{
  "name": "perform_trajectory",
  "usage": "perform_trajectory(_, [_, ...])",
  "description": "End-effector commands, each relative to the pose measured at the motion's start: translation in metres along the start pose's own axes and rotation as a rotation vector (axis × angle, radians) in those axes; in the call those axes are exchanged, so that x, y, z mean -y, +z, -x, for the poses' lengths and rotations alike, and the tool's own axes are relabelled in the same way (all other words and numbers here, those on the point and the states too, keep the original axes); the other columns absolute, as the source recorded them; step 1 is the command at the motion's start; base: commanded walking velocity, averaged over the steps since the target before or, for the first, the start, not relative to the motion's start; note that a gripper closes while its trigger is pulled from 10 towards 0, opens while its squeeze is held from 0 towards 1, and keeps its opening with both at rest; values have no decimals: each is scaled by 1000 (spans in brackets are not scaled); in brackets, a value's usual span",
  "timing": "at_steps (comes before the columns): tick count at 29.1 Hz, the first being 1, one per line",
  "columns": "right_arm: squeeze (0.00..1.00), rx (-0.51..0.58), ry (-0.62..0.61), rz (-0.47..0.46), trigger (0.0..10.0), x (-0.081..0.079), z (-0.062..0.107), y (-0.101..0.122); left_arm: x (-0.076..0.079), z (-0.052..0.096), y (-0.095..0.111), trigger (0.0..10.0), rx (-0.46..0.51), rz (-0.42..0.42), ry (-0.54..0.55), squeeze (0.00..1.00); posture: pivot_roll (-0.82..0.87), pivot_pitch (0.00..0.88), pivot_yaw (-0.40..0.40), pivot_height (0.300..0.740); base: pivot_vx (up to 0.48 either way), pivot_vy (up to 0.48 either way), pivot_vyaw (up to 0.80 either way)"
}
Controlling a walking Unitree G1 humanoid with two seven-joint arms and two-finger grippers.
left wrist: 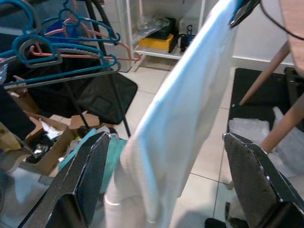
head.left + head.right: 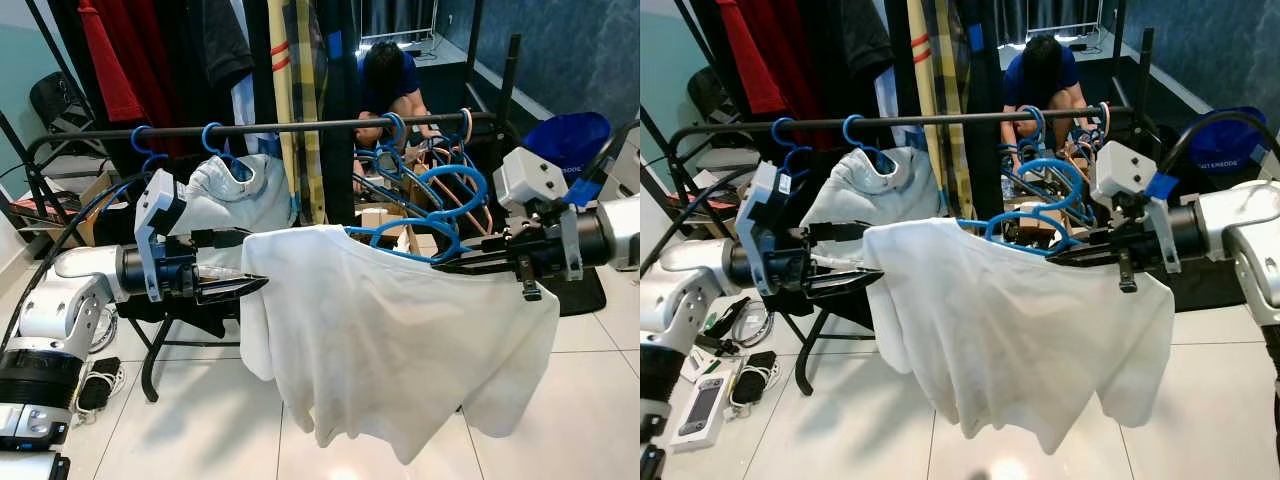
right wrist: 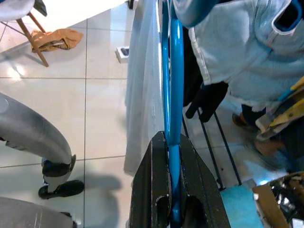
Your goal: Hang hanger
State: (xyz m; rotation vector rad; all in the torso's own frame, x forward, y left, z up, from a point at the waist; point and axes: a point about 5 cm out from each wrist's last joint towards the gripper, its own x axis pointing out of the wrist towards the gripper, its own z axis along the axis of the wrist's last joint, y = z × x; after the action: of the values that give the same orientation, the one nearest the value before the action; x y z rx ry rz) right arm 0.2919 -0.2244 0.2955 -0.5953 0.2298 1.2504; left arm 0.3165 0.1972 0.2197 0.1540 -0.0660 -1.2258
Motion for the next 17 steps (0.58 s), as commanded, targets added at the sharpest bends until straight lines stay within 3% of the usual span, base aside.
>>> perform_trajectory(1, [0, 52, 10, 53, 0, 0, 2, 14, 0, -4, -3, 10000, -14, -1, 2, 0, -142, 0, 121, 740, 0, 0, 0])
perform_trajectory(6, [0, 65, 8, 60, 0, 1, 3, 16, 1, -7, -6, 10000, -24, 1, -1, 0, -142, 0, 121, 740, 0, 0, 0])
perform_trajectory(7, [0, 73, 9, 63, 0, 1, 4, 17, 1, -7, -8, 6510, -27, 6, -4, 0, -142, 0, 121, 740, 0, 0, 0])
perform_trajectory(11, [0, 80, 11, 64, 0, 1, 5, 18, 1, -8, -10, 6510, -35, 9, -6, 0, -144, 0, 121, 740, 0, 0, 0])
perform_trajectory(12, [0, 84, 11, 65, 0, 1, 5, 19, 1, -8, -12, 0, -43, 11, -6, 0, -144, 0, 121, 740, 0, 0, 0])
perform_trajectory(17, [0, 75, 3, 61, 0, 2, 6, 16, 1, -7, -12, 0, -53, 9, -7, 0, -143, 0, 119, 740, 0, 0, 0])
